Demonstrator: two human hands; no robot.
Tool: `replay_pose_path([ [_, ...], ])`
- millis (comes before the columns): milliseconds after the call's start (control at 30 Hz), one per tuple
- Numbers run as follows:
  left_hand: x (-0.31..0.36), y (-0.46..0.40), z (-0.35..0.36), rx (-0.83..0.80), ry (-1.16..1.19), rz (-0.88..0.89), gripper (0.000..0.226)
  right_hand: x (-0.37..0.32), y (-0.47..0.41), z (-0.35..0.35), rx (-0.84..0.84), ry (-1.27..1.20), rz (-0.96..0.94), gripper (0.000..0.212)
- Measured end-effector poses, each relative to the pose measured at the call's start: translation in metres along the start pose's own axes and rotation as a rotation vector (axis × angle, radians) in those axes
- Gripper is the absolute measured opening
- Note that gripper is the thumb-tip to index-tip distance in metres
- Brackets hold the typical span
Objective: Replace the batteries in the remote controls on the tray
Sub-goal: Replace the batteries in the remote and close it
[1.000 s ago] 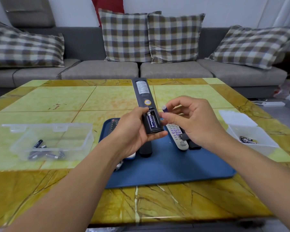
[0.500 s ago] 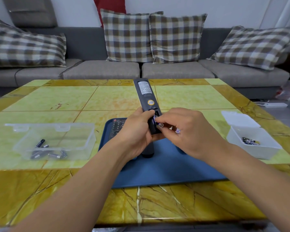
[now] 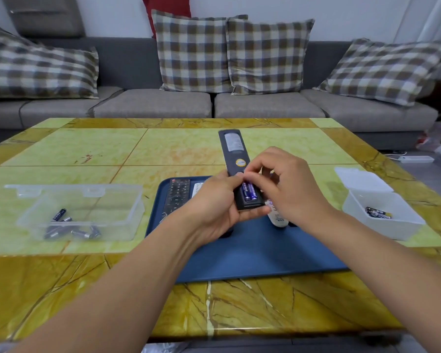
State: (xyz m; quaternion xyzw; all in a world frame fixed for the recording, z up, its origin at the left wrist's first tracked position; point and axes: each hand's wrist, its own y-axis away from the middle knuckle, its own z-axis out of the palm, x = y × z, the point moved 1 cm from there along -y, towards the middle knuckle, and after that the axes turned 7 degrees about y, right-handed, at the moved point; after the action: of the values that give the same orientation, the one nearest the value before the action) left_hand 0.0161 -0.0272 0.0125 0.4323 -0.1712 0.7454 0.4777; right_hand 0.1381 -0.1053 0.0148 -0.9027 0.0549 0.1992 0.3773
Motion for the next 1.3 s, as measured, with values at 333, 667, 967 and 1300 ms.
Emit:
replay_pose_path([
  [333, -0.015, -0.005, 0.014, 0.009, -0.089, -0.016, 0.023, 0.055, 0.009, -0.031, -0.194, -0.009, 0.542, 0.010],
  [667, -0.009, -0.013, 0.003, 0.101, -0.146, 0.046, 0.029, 0.087, 0.031, -0.030, -0.617, 0.445, 0.240, 0.035],
  [967, -0.005, -0.014, -0.004, 0.147, -0.027, 0.057, 0.037, 0.073, 0.019, -0.038, -0.403, 0.389, 0.217, 0.020],
  [1300, 0.000, -0.023, -0.008, 0.223, 0.239, 0.132, 0.052, -0.021, 0.020, 0.001, -0.035, -0.014, 0.221, 0.029],
])
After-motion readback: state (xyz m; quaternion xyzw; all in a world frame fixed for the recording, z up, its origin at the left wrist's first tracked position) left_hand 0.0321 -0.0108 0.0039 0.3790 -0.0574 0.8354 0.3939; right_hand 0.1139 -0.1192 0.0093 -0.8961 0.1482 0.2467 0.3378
